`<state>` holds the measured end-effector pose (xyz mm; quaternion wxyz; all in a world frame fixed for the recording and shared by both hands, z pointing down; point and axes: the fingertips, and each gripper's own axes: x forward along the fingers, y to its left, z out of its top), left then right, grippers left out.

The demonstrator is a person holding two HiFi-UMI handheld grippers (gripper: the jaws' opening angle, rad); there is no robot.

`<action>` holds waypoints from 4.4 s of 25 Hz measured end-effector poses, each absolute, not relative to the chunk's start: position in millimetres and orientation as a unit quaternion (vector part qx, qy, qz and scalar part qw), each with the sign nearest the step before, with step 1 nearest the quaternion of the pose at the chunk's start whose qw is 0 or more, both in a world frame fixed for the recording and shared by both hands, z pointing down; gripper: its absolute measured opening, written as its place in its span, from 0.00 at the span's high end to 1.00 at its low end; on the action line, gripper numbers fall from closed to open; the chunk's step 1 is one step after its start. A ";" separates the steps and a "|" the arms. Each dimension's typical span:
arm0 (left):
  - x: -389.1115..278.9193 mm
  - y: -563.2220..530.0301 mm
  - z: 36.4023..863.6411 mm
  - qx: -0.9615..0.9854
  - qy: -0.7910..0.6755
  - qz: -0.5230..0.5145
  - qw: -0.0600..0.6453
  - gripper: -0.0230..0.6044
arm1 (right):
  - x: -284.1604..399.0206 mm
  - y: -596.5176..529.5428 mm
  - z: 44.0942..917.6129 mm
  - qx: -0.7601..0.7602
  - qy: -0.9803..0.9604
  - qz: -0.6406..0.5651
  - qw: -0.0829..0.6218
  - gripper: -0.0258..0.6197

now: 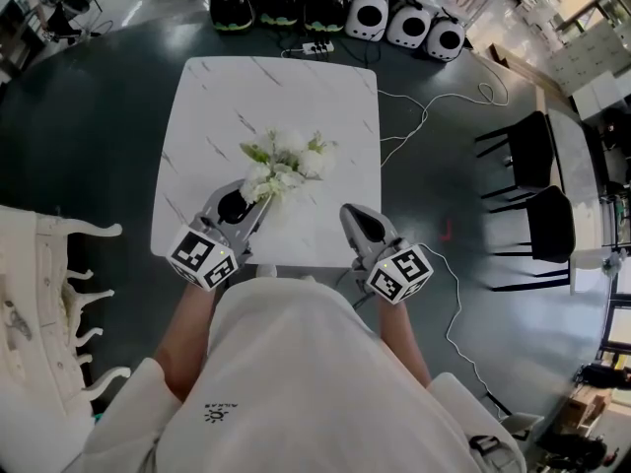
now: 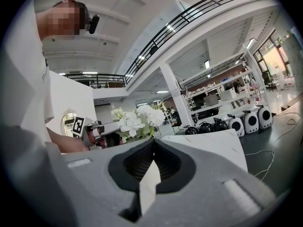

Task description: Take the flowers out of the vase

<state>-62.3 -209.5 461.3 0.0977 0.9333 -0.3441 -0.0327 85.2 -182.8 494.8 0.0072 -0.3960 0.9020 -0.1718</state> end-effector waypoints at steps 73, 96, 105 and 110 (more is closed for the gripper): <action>-87.2 -178.8 304.1 0.914 -0.383 -0.131 0.009 0.85 | 59.8 -182.9 474.0 -0.330 0.932 -0.146 0.017 0.96; -141.4 -150.0 296.9 0.887 -0.440 -0.143 -0.004 0.85 | 32.0 -167.6 474.8 -0.303 0.942 -0.145 0.013 0.96; -152.5 -155.4 316.3 0.876 -0.465 -0.127 0.010 0.85 | 33.8 -172.3 473.9 -0.297 0.944 -0.144 0.011 0.96; -154.0 -160.3 330.1 0.872 -0.476 -0.114 0.018 0.85 | 37.4 -175.8 472.9 -0.297 0.944 -0.144 0.008 0.96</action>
